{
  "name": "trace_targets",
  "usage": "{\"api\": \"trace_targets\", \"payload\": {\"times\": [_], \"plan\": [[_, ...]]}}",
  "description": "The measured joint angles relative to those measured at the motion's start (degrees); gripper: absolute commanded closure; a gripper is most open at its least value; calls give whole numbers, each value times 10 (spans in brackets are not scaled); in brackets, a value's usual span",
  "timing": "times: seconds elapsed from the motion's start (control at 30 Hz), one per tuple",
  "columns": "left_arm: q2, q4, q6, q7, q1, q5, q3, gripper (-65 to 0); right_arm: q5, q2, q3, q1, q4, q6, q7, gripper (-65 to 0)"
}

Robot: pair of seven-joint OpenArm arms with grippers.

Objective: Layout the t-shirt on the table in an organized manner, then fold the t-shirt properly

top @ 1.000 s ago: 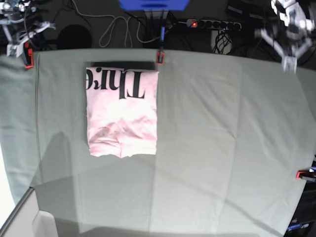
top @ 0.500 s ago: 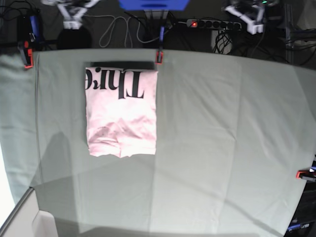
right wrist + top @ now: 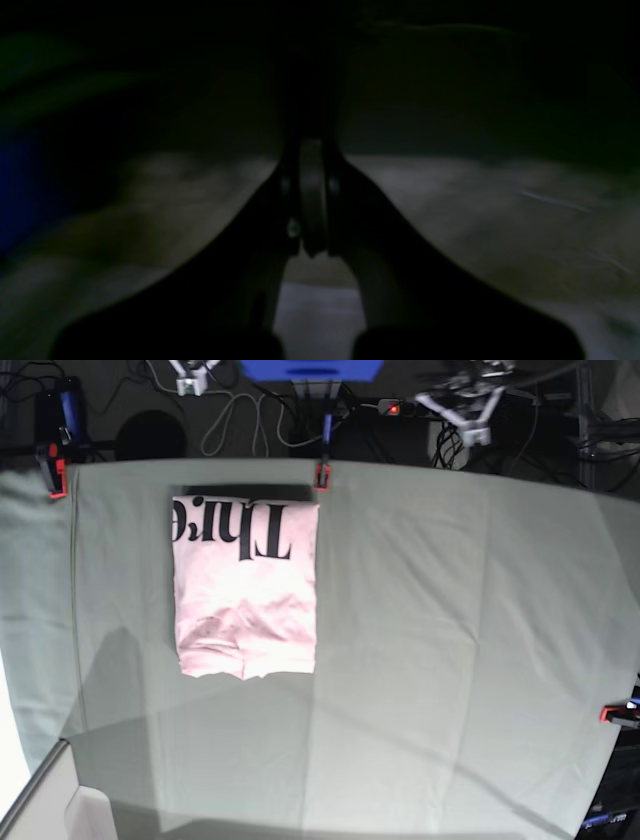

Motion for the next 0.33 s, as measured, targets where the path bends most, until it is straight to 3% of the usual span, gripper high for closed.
{"api": "trace_targets", "payload": {"times": [0.03,0.07,0.13,0.33], "plan": [[4,0,8,-3,0,3,0,0,5,10,-14,7,-20,-59,3,0],[6,0,14,-2,1,14,0,0,5,19,-31,14,-39,-96,26,0],[5,0,21,0,2,22,0,0,2,29,-57,21,-64,-146,40,0],[9,0,23,0,-3,35,0,0,3,15,-75,18,-67,-158,70,0]]}}
